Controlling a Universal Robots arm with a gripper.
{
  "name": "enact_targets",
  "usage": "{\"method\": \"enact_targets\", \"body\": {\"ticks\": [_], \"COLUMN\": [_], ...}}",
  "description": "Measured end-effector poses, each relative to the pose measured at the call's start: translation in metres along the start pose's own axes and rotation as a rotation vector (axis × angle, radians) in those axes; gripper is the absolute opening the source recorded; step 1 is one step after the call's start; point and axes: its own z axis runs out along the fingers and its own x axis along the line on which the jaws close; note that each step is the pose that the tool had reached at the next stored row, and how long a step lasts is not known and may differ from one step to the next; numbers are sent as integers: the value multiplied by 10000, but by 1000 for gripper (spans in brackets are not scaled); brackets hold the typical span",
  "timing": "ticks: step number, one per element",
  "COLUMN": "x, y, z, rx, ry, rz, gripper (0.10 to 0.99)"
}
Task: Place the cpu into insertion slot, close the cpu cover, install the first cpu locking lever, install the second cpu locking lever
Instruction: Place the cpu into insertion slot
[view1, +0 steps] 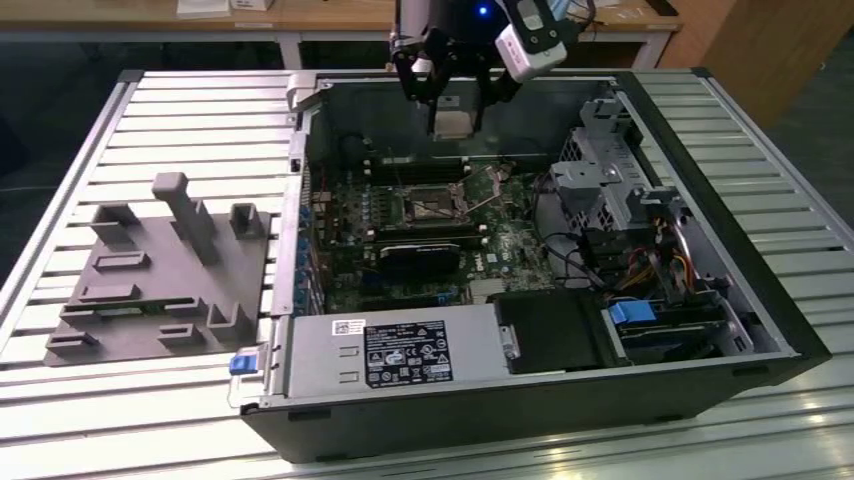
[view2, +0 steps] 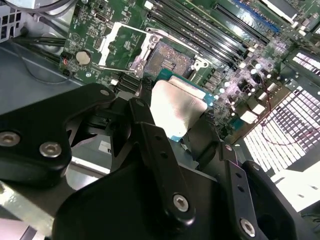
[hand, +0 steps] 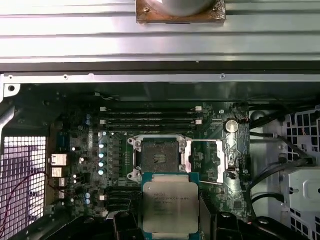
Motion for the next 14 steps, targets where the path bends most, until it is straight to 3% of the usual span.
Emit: {"method": "enact_targets", "body": {"ticks": [8,11,14], "x": [4,4,4], "y": [-13,-17,-21], "z": [145,189,247], "rx": [14,11,-6], "ry": [-55,-93,-168], "rz": [615,1052,1915], "gripper": [537,537,537]}}
